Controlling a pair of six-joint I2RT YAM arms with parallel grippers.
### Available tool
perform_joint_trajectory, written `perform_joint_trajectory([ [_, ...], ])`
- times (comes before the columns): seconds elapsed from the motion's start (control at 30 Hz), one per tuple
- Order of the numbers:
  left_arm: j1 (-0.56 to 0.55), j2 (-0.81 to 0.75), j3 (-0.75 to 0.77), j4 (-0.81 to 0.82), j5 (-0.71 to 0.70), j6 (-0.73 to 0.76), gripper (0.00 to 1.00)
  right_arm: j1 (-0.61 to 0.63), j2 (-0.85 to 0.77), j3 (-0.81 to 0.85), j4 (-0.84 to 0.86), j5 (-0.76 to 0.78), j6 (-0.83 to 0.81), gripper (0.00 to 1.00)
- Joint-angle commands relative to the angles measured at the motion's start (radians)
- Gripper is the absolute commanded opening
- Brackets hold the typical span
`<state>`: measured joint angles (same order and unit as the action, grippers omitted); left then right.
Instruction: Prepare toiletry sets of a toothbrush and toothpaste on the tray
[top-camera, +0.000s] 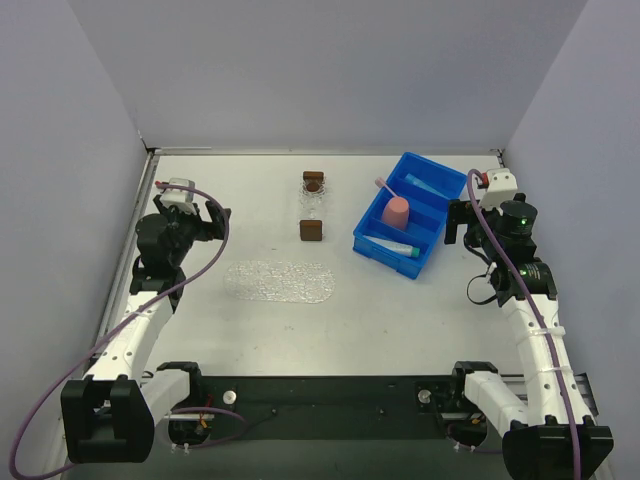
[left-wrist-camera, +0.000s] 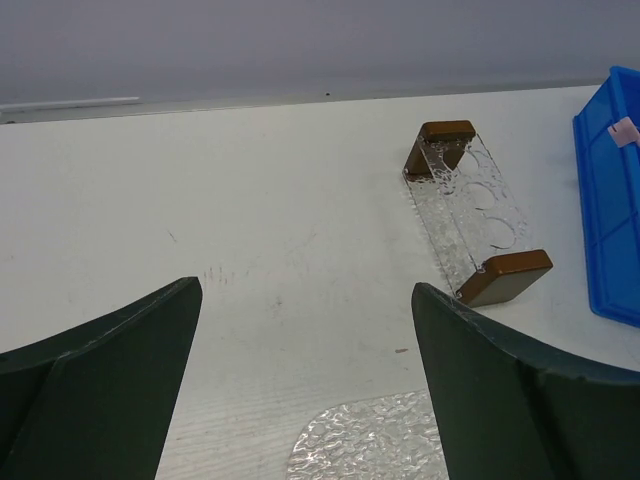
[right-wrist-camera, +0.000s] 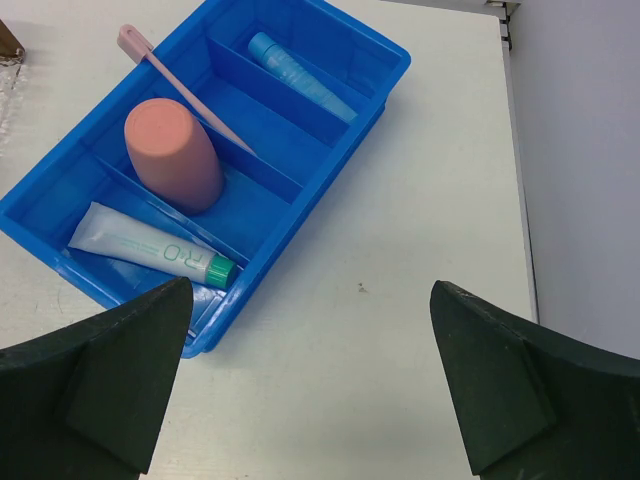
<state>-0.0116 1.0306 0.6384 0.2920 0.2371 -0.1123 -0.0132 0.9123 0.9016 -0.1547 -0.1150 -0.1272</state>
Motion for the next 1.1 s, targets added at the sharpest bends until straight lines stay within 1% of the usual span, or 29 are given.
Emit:
perform_joint_trajectory([
  [0.0,-0.001,-0.023,0.052,0.006,0.022,0.008,0.97,0.001,-0.009,0.036,0.007,-0.006,0.009,1.0],
  [0.3,-0.001,-0.017,0.107,-0.079,0.024,0.043,0.97,0.001,-0.007,0.03,0.014,-0.025,0.008,1.0],
  [0.43,-0.001,-0.012,0.13,-0.114,0.044,0.063,0.97,0.001,-0.003,0.03,0.014,-0.025,0.006,1.0],
  [0.6,-0.004,-0.006,0.153,-0.148,0.1,0.085,0.98,0.001,0.0,0.03,0.014,-0.032,0.005,1.0],
  [0.73,-0.027,0.022,0.21,-0.194,0.125,0.102,0.97,0.001,0.016,0.034,0.011,-0.034,0.003,1.0],
  [0.93,-0.089,0.124,0.308,-0.28,0.145,0.106,0.97,0.001,0.022,0.033,0.004,-0.043,-0.002,1.0],
  [1.03,-0.126,0.196,0.378,-0.341,0.117,0.106,0.97,-0.001,0.023,0.033,0.004,-0.045,-0.005,1.0],
  [1.07,-0.157,0.232,0.392,-0.356,0.107,0.106,0.97,0.001,0.025,0.031,0.004,-0.045,-0.006,1.0],
])
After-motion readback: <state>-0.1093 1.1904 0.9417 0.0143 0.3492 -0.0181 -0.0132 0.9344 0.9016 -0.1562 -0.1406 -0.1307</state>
